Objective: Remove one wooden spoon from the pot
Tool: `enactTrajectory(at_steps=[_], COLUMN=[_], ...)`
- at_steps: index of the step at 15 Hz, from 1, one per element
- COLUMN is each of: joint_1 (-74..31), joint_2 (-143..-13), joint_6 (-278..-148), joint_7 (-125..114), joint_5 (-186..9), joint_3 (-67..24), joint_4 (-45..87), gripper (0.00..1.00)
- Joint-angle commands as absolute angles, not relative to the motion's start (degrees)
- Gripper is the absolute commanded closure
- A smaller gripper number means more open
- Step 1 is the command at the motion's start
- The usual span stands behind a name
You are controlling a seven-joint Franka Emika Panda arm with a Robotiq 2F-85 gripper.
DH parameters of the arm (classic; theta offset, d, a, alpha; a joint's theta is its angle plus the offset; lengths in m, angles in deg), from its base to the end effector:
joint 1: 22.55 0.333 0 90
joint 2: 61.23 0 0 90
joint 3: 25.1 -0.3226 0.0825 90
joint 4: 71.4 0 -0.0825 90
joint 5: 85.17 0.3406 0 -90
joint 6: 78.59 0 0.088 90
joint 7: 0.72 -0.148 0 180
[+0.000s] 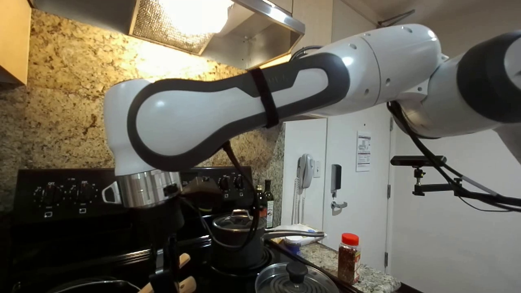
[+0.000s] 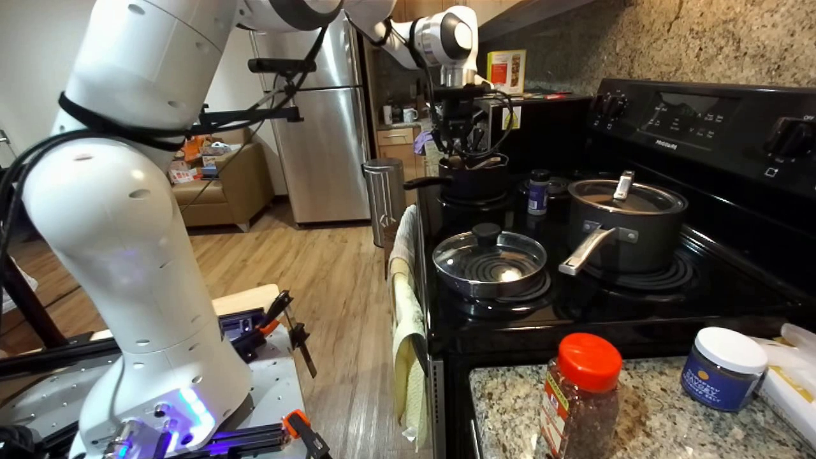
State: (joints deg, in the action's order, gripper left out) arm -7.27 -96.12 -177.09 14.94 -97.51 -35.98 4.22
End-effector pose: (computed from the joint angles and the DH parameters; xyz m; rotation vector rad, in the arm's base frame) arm 0.6110 0.2416 0.3505 2.7974 1.1180 -0.2855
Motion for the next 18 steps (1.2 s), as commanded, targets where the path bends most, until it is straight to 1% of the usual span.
enactTrajectory(at_steps=[1,4,9,13,18], joint_1=[-7.1,-7.4,-8.5,-10.6,-13.7], joint_2=[-96.9,-94.7,-86.5,-77.1,-66.4], joint_6=[-174.5,-174.8,-178.4,-184.2,-196.9], joint_7=[17.1,16.8,14.5,11.2,3.4], joint_5=[-97.4,-97.5,-97.5,-96.2,-93.4], joint_3=[-35.8,-35.6,-34.5,-33.6,-31.9], joint_4=[1.7,3.1,9.6,19.9,34.0], gripper=[0.91,0.91,0.91,0.91,0.91])
